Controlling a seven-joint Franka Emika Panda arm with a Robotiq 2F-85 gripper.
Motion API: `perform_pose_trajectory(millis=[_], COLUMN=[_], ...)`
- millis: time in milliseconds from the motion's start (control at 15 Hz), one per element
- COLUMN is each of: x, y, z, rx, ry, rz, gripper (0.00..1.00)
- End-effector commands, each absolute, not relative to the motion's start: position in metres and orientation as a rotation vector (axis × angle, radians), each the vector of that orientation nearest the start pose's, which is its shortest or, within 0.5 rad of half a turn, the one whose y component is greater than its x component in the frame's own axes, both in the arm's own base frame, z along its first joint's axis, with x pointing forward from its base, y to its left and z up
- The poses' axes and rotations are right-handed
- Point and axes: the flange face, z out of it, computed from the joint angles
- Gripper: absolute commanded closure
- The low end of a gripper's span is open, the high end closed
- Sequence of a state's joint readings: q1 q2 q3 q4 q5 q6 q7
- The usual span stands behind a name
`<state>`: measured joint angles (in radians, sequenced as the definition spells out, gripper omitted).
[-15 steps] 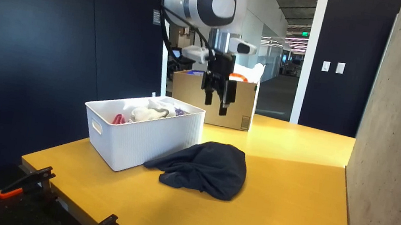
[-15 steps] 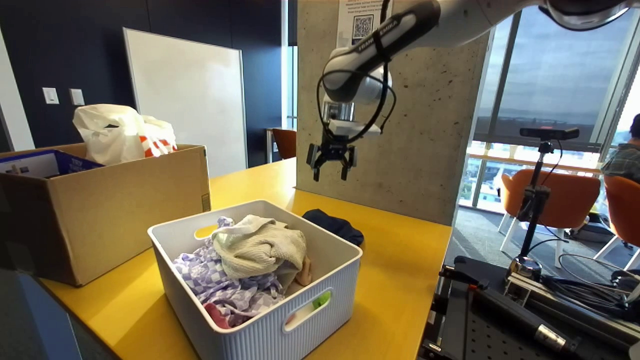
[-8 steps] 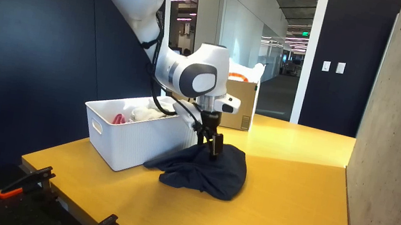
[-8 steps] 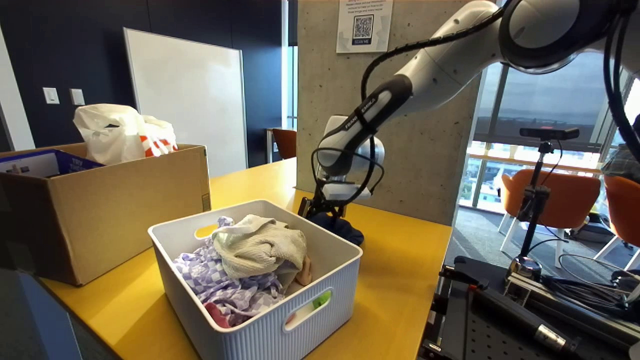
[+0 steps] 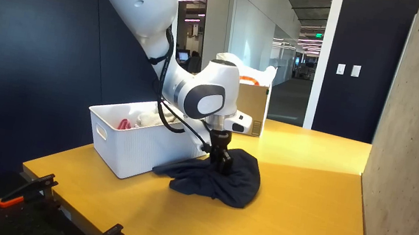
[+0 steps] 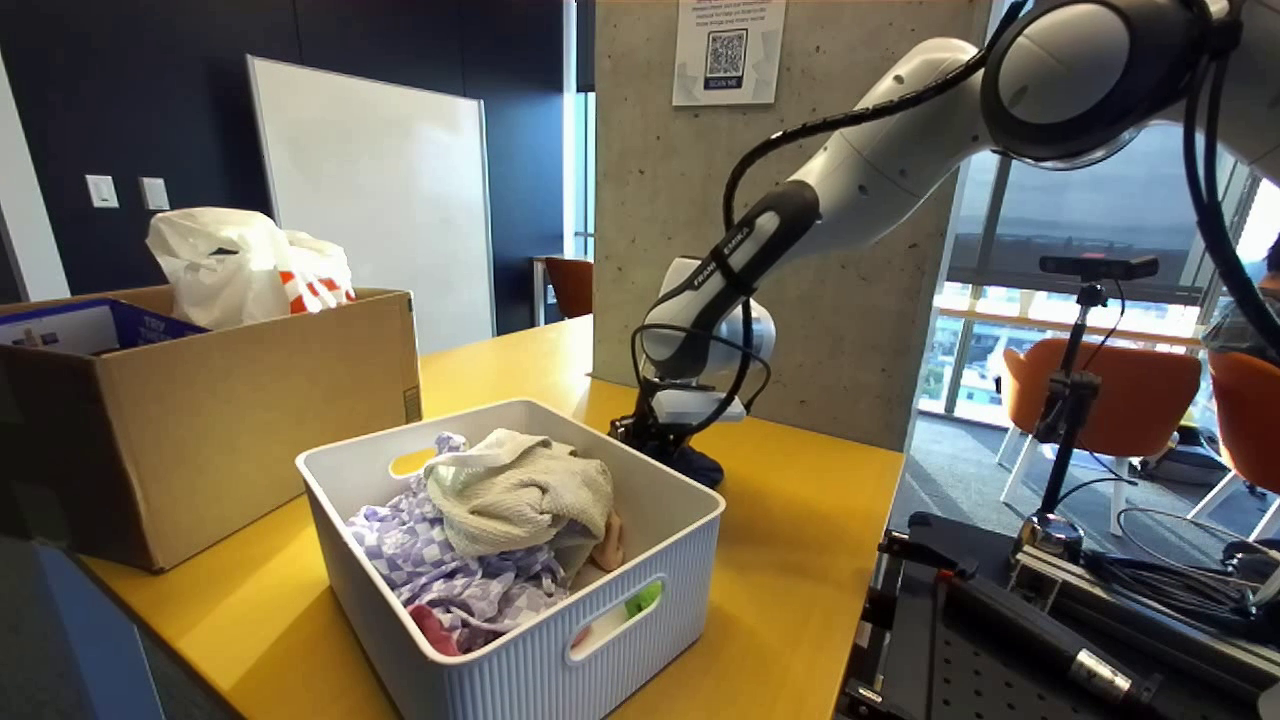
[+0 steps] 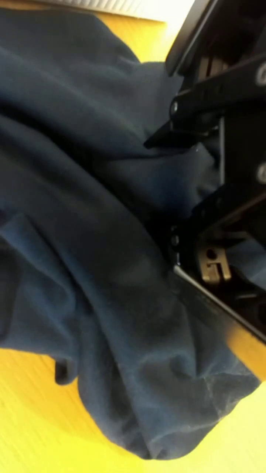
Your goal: Put the clothing into the basket
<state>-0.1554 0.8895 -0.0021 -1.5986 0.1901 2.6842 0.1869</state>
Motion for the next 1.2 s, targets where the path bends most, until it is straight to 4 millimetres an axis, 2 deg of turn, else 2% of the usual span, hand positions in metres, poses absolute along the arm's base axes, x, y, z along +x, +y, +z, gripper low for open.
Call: perform_pose_trajectory(millis=[0,67,133,200,400,600,800,933,1000,1133], x=[0.684,0.684,0.682,0.681,0.679,0.682,0.682,0.681,0.681,0.675], y=[-0.128,-0.131,-0.135,-0.139,-0.142,-0.123,-0.077,-0.031,-0.004,0.057], z=[0.175,0.192,0.217,0.238,0.310,0.387,0.452,0.485,0.497,0.506], rx=[-2.904,-2.900,-2.894,-2.886,-2.843,-2.810,-2.819,-2.849,-2.863,-2.913], ry=[0.818,0.838,0.867,0.893,0.955,0.944,0.847,0.736,0.679,0.551], rz=[-0.384,-0.402,-0.430,-0.469,-0.610,-0.756,-0.900,-0.931,-0.934,-0.858], gripper=[0.80,0.86,0.95,0.99,0.98,0.97,0.97,0.97,0.97,0.97])
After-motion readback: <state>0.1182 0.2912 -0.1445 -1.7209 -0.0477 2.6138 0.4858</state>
